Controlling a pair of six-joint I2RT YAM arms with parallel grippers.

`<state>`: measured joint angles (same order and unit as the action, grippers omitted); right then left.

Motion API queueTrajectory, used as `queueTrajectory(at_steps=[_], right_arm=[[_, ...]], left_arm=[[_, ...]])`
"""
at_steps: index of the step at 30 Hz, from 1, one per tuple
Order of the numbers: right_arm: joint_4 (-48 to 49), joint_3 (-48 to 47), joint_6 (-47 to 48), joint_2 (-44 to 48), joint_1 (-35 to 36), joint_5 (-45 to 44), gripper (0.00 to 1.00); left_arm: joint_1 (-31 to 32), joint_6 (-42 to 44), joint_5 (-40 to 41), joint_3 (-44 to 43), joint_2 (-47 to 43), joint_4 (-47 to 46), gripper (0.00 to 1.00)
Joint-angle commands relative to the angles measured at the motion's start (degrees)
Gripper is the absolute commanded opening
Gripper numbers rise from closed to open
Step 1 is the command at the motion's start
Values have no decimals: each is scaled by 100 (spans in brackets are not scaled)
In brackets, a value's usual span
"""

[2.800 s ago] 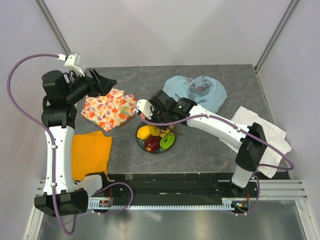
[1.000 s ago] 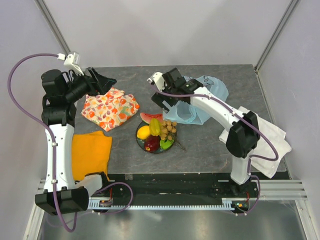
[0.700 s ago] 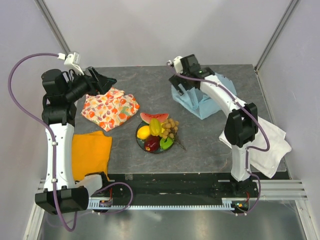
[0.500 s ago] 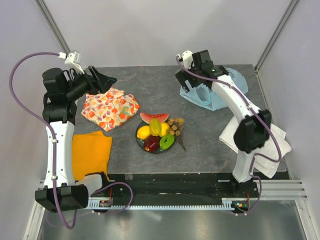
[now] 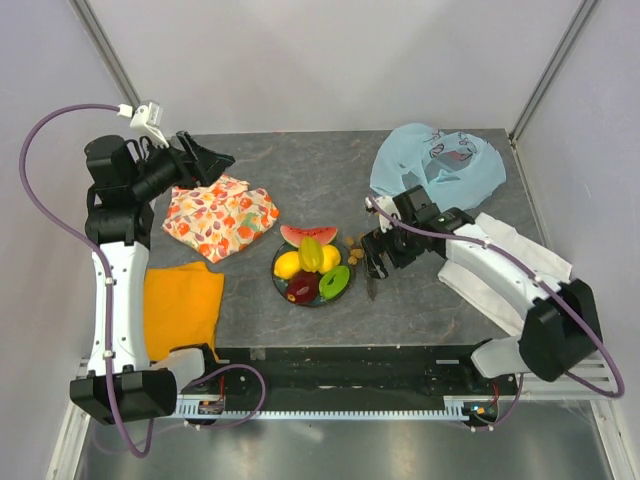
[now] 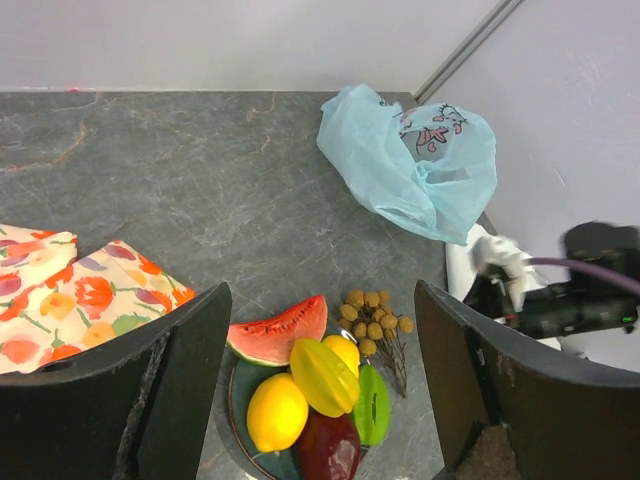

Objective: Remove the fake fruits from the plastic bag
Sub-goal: Pick up the fake fruit from the center of the board, then place the fake fruit on the plate.

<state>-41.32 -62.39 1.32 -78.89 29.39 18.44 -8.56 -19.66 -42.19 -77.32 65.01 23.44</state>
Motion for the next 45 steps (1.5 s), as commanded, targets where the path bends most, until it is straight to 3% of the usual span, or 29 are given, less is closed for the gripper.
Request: queueTrajectory(at_steps=[1,8,14,16,17,21,24,26,35,45], right_arm=[[176,122,-887,-310,-38,-331,98],[642,-282,-1318,-1408,-135,-753,98],[941,-353,-1346,-2042,-460,-807,88],[1003,-397,-1231,-2173,-460,-745,81],[1073,-405,-1179,-2200,-469,-684,75],[1161,-545,-1169,-2289,-460,-456,29],[951,-791,-1108,-2183,-478,-429,8],[662,-985,-1056,-1999,-539,-262,0],[827,-1803,-1635,-1357,-426,459,0],[916,-1969,-1205,-1514,777,626,4]], left_arm=[[-23,-161,-105,-196,-50,-200,81],[-93,-55,-43,59,-261,-112,81],[-242,-47,-43,156,-402,-24,81],[-269,-47,-43,182,-419,-24,81],[-278,-55,-35,191,-411,-33,81],[-305,-64,-43,191,-393,-50,81],[-313,-91,-61,182,-340,-76,81],[-322,-117,-78,165,-297,-103,81],[-305,-371,-193,156,-112,-331,81],[-313,-363,-219,147,-182,-340,81]])
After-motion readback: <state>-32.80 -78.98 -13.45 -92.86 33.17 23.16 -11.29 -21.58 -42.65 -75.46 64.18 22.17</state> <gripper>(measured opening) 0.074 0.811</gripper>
